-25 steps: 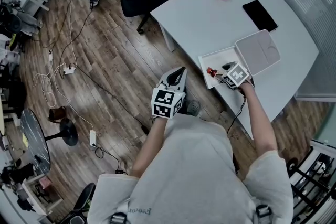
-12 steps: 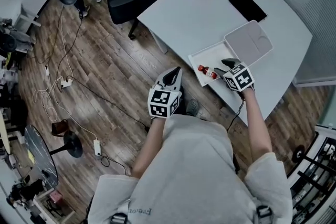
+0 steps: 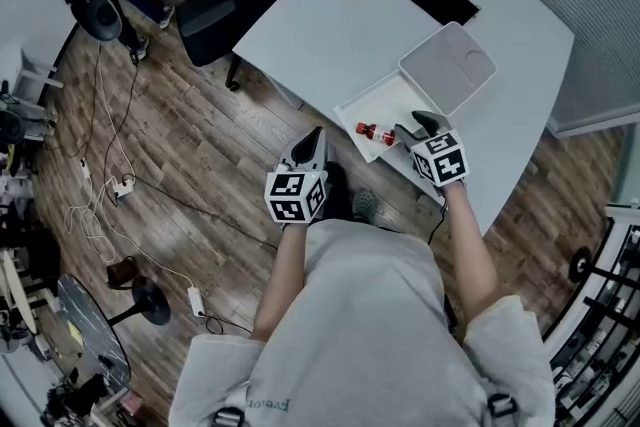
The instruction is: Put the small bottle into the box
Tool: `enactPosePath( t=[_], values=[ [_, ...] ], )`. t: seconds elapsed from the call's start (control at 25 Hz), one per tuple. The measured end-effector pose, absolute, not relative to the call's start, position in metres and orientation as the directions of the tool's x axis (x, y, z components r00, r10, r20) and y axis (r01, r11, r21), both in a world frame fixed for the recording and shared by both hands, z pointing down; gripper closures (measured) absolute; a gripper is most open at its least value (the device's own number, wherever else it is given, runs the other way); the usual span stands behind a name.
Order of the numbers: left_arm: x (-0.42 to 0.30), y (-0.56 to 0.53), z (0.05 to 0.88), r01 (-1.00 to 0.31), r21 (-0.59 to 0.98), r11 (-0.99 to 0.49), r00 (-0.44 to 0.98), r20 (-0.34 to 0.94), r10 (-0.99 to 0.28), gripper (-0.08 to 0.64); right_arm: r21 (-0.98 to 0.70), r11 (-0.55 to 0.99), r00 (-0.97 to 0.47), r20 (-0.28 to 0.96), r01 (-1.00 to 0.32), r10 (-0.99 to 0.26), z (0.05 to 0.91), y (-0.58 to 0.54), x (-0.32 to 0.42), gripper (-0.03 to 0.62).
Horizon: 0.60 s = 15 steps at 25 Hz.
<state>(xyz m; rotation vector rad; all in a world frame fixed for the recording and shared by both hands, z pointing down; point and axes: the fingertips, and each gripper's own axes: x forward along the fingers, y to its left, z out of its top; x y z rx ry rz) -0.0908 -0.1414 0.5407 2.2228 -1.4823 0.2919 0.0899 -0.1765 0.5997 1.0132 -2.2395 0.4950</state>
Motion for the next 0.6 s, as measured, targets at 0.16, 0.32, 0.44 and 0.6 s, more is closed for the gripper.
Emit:
enactPosePath(
  t=[0.16, 0.32, 0.44, 0.6],
  values=[
    [-0.096, -0.143, 0.542, -0.920, 0.247, -0.304, 0.384, 0.415, -0.825, 0.531, -0.104, 0.563, -0.494, 0.624, -0.820, -0.606, 0.588, -0.171, 0.098, 0.388],
    [-0.091, -0.141, 0.548, -0.917, 0.240, -0.318, 0.394, 0.429, -0.813, 0.531, -0.130, 0.499, -0.473, 0.586, -0.856, -0.658, 0.582, -0.165, 0.104, 0.390],
    [-0.088, -0.140, 0.548, -0.915, 0.242, -0.322, 0.399, 0.435, -0.807, 0.531, -0.146, 0.453, -0.449, 0.568, -0.880, -0.690, 0.579, -0.158, 0.108, 0.393],
    [-0.086, -0.139, 0.549, -0.915, 0.242, -0.324, 0.400, 0.435, -0.807, 0.531, -0.148, 0.423, -0.430, 0.547, -0.894, -0.719, 0.580, -0.149, 0.109, 0.396]
  ],
)
